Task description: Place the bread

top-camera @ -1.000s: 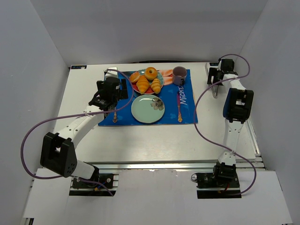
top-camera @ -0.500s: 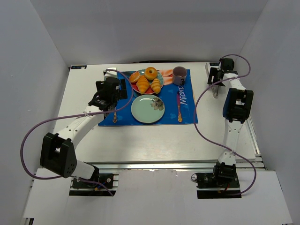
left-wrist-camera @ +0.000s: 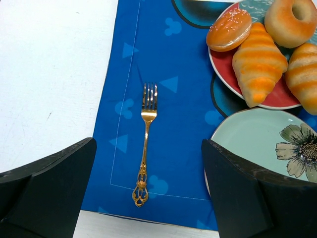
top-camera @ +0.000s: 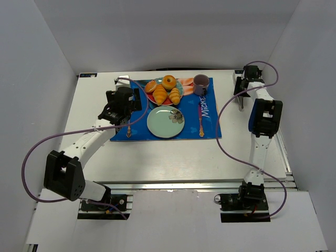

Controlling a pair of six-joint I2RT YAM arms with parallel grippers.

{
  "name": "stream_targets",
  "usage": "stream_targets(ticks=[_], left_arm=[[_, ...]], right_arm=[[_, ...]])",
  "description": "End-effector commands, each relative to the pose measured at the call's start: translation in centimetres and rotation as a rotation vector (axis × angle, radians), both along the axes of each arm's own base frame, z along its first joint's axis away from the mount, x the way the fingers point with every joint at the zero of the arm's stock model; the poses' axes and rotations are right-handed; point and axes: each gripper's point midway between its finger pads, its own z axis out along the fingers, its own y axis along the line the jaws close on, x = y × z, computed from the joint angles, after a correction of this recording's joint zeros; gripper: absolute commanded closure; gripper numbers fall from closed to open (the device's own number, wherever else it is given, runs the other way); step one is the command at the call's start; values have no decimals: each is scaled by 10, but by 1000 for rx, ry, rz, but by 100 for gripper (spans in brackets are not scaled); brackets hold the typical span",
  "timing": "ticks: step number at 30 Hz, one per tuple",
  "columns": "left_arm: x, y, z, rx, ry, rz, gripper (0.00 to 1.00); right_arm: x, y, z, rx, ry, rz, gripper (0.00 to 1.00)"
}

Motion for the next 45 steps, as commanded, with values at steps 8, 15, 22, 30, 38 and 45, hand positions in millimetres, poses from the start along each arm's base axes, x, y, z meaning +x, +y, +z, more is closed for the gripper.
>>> stream_targets(ticks=[8, 15, 22, 30, 38, 45], left_arm=[[-7, 2, 20, -50, -58, -1, 2], [-8, -3, 17, -74, -54, -15, 2], [-10, -5, 19, -110, -62, -13, 2], [-14, -5, 18, -127, -62, -11, 2], [-17, -4, 18, -132, -63, -10, 2], [-18, -3, 16, -137, -65, -3, 2]], right_arm=[[-35, 3, 153, 13, -234, -76, 50], [-96, 30, 234, 91, -382, -31, 50], [-140, 94, 261, 121, -428, 141, 50], [-175, 216, 240, 300, -398, 392, 48], [-172, 287, 203, 345, -322, 513, 45], [-168, 305, 171, 312, -262, 504, 40]])
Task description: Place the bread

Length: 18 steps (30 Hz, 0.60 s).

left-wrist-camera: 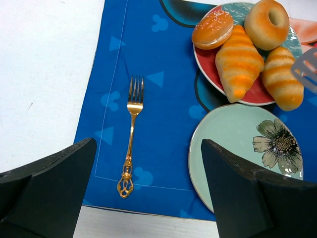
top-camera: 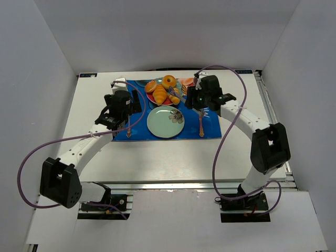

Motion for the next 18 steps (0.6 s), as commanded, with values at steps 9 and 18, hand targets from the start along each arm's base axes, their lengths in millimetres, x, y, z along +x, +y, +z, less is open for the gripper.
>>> stream_targets(ticks=[9, 18], left_arm=[[-5, 5, 11, -4, -28, 1, 2], [-7, 4, 9, -14, -26, 1, 2]], right_arm=[[15, 17, 4, 4, -48, -16, 38], [16, 22, -18, -47, -12, -14, 38]])
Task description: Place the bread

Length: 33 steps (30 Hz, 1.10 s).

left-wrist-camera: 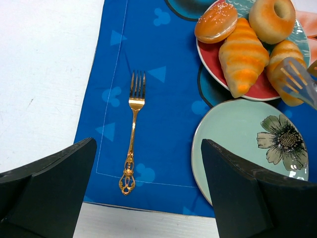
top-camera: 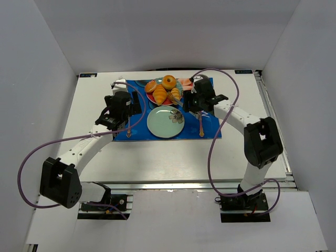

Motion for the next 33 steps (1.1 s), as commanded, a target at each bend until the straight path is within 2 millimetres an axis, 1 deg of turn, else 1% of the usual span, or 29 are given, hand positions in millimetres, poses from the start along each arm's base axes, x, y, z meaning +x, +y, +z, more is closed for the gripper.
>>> stream_targets(ticks=[1, 5, 8, 9, 11, 12, 13, 14, 15, 16, 17, 19, 20, 21, 22, 24, 25, 26, 28, 29, 30, 31, 32, 33], left_arm=[[-4, 3, 16, -21, -41, 2, 2], [-3, 4, 16, -22, -43, 6, 2], [-3, 3, 15, -21, -40, 4, 2], [-3, 3, 15, -21, -40, 4, 2], [-3, 3, 15, -21, -42, 6, 2], [-3, 3, 14, -21, -40, 4, 2], [-3, 3, 15, -21, -42, 6, 2], [-3, 3, 14, -21, -40, 4, 2], [-2, 3, 15, -22, -42, 4, 2], [-2, 2, 14, -21, -40, 3, 2], [-2, 3, 15, -23, -43, 3, 2], [-2, 2, 14, -22, -40, 1, 2], [-2, 2, 16, -24, -42, 0, 2], [-1, 1, 15, -24, -42, 0, 2], [-1, 2, 15, -23, -43, 1, 2], [-1, 1, 15, -24, -42, 0, 2], [-1, 1, 16, -26, -45, -1, 2], [-1, 1, 16, -26, -45, -3, 2], [0, 0, 16, -29, -46, -3, 2], [0, 0, 16, -32, -47, -4, 2], [1, -1, 16, -34, -47, -6, 2], [1, -2, 14, -34, -43, -9, 2], [1, -3, 14, -37, -43, -11, 2], [2, -4, 15, -40, -45, -15, 2]], right_arm=[[12, 12, 20, 19, -59, 4, 39], [10, 13, 15, 6, -42, 10, 43], [10, 12, 15, -6, -38, 3, 50], [9, 12, 15, -9, -38, 2, 55], [11, 9, 21, -12, -48, -7, 60], [9, 8, 23, -15, -50, -9, 66], [9, 8, 26, -16, -58, -11, 68], [9, 6, 34, -13, -73, -21, 70], [9, 4, 39, -13, -82, -26, 73], [8, 3, 44, -13, -89, -28, 73], [7, 0, 58, -7, -119, -31, 74], [4, -3, 73, -2, -142, -34, 74], [0, -6, 87, 10, -169, -35, 74], [-3, -8, 92, 8, -178, -28, 75], [-11, -9, 99, 18, -188, -13, 75], [-22, -11, 100, 13, -187, 21, 74], [-33, -9, 107, 39, -195, 61, 74], [-46, -8, 91, 39, -162, 100, 74], [-62, -3, 88, 76, -160, 160, 74], [-72, -2, 93, 98, -173, 183, 74], [-84, -4, 73, 90, -140, 200, 74], [-92, -2, 69, 104, -131, 219, 74], [-98, 1, 72, 123, -147, 240, 74], [-107, -1, 57, 118, -118, 250, 74]])
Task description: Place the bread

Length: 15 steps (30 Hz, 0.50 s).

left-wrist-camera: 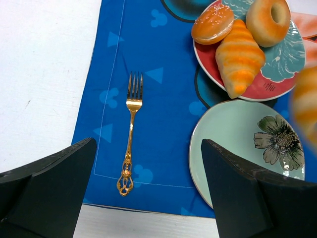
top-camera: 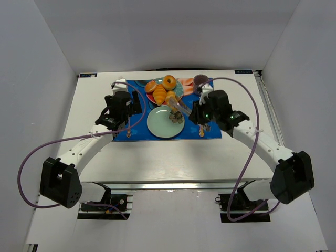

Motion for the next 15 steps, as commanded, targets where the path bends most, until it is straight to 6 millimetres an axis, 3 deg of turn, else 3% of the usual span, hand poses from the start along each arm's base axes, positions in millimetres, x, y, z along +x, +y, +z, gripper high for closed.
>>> stream_targets(ticks=[1, 8, 15], left_arm=[[2, -3, 13, -35, -40, -12, 2], [4, -8, 9, -51, -32, -28, 2], [3, -8, 8, -50, -27, -27, 2]], right_arm=[[-27, 15, -20, 39, 23, 124, 74], [-49, 29, -45, 43, 64, 174, 74], [-47, 38, -54, 29, 60, 168, 73]])
